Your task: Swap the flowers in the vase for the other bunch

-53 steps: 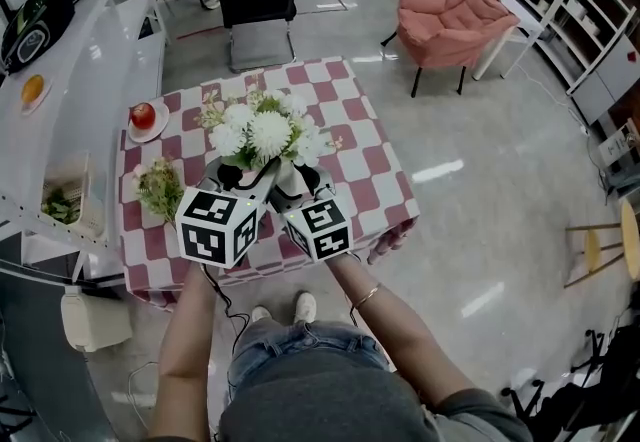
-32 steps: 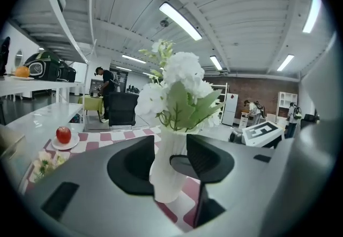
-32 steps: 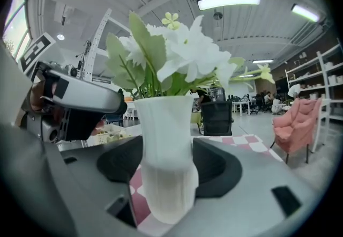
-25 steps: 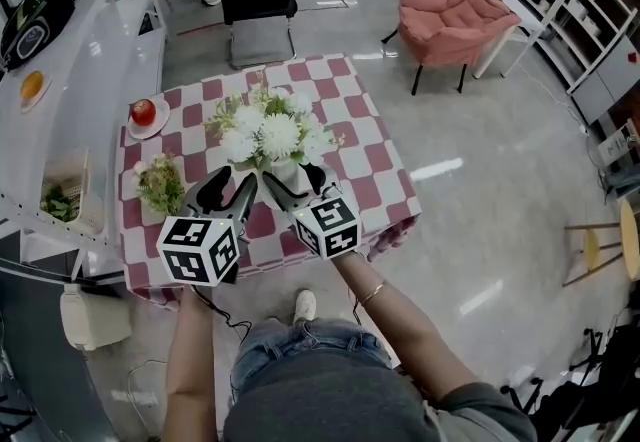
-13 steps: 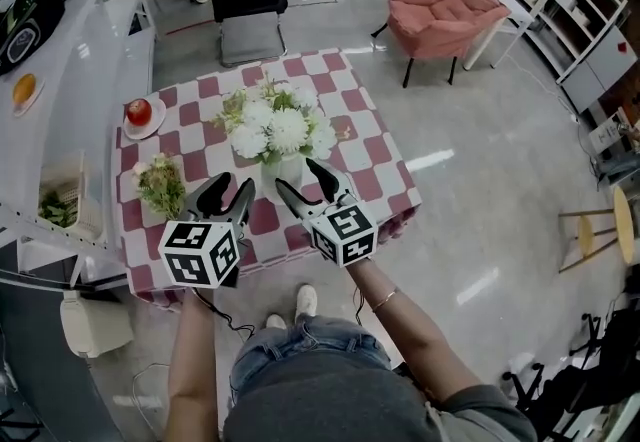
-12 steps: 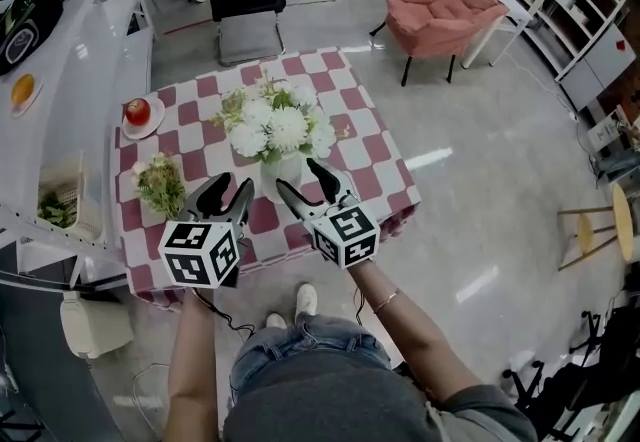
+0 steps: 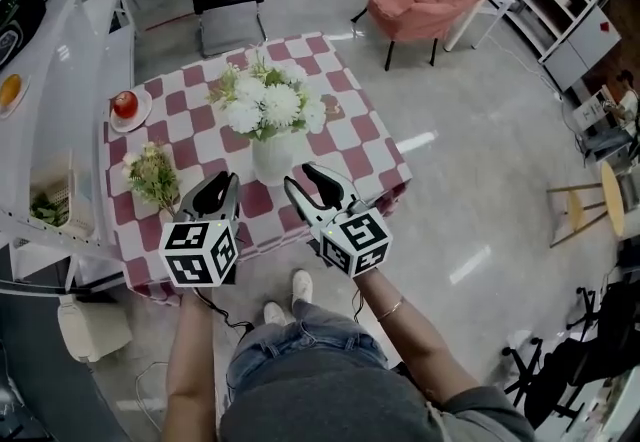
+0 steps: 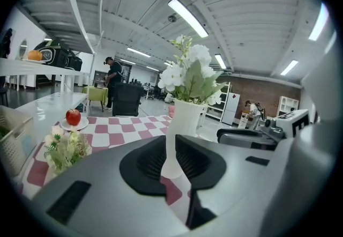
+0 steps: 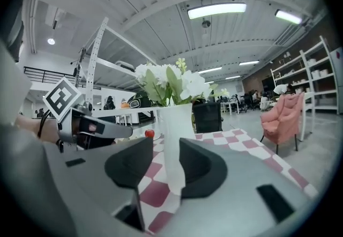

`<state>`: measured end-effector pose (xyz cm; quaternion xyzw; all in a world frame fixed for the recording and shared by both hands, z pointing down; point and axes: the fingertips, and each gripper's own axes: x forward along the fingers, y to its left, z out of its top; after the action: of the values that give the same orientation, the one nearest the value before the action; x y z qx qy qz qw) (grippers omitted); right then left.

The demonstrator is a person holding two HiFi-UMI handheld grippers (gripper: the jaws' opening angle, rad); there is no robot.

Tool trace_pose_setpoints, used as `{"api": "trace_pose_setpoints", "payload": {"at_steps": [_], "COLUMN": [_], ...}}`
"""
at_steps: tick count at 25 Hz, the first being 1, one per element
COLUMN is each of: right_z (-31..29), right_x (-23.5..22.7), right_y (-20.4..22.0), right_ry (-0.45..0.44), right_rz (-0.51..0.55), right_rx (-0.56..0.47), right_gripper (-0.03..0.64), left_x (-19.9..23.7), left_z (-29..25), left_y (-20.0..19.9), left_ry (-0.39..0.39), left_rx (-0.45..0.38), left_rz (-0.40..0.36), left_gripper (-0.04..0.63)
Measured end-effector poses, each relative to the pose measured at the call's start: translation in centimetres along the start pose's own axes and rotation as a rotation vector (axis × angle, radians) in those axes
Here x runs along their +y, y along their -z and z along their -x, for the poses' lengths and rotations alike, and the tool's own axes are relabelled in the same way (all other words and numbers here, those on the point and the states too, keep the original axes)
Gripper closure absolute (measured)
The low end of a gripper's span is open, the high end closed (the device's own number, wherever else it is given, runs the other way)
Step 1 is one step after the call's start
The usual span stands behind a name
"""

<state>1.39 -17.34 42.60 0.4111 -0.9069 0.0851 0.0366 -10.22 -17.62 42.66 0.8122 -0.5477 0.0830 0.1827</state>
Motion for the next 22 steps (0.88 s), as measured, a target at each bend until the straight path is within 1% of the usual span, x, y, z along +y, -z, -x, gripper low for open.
{"api": "trace_pose_setpoints", "payload": {"at_steps": [7,10,13,16,19,22], "right_z": [2.7,3.8,4.9,6.2,7.3,8.1], "right_x": [1.5,2.3,2.7,2.8,2.9,3.4], "right_y": [0.4,0.6,0.6,0.3,0.0,-0.1], "right_ry": [0.042,0.063,0.086,0.112,0.131,0.138], "right_rz": [-0.007,-0.007,-0.014,-0.045,-0.074,-0.074], "right_rx": [0.003,-0.006,-0.014,-0.016,-0.008,0.007], "right_gripper": [0.556,0.591,0.601,0.604,0.606,0.606], "left_x": [-0.4,-0.3,-0.2,-0.5,-0.8,-1.0], "left_z": [2.6,3.6,4.6,5.6,6.5,7.4], "left_y": [0.7,1.3,1.7,2.0,2.2,2.3], "left_ry": [-0.004,-0.014,-0.025,-0.033,-0.036,-0.038], "left_rx": [-0.028,-0.033,-0.043,-0.057,-0.071,-0.083], "left_rz": [0.004,-0.006,-0.030,-0.041,-0.049,-0.064], "left_gripper": [0.558,0.566,0.571,0.571,0.571,0.571]}}
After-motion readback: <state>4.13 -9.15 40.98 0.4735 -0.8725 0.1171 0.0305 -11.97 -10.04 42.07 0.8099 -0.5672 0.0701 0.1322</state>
